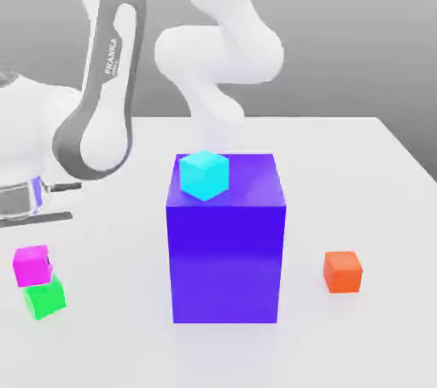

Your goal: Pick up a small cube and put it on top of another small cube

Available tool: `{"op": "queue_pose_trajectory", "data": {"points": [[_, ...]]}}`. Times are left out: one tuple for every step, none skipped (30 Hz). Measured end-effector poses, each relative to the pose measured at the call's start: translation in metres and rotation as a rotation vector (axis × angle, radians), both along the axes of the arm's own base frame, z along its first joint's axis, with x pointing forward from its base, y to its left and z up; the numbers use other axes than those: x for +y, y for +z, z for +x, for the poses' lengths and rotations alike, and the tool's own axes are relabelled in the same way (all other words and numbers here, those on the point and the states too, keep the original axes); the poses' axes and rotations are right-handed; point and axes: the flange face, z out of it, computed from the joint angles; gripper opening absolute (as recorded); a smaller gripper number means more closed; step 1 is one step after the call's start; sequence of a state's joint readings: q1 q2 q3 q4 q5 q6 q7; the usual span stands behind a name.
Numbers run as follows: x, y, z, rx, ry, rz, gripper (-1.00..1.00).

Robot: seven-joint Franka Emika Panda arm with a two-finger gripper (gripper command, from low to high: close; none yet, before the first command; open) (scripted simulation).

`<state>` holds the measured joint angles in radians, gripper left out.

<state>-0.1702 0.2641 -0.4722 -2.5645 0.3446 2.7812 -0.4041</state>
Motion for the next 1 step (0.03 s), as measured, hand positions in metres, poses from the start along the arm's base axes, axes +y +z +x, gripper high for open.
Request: {"op": "queue_pose_trajectory", "data": {"points": [[0.0, 0.0, 0.0, 0.0, 0.0, 0.0, 1.0]]}}
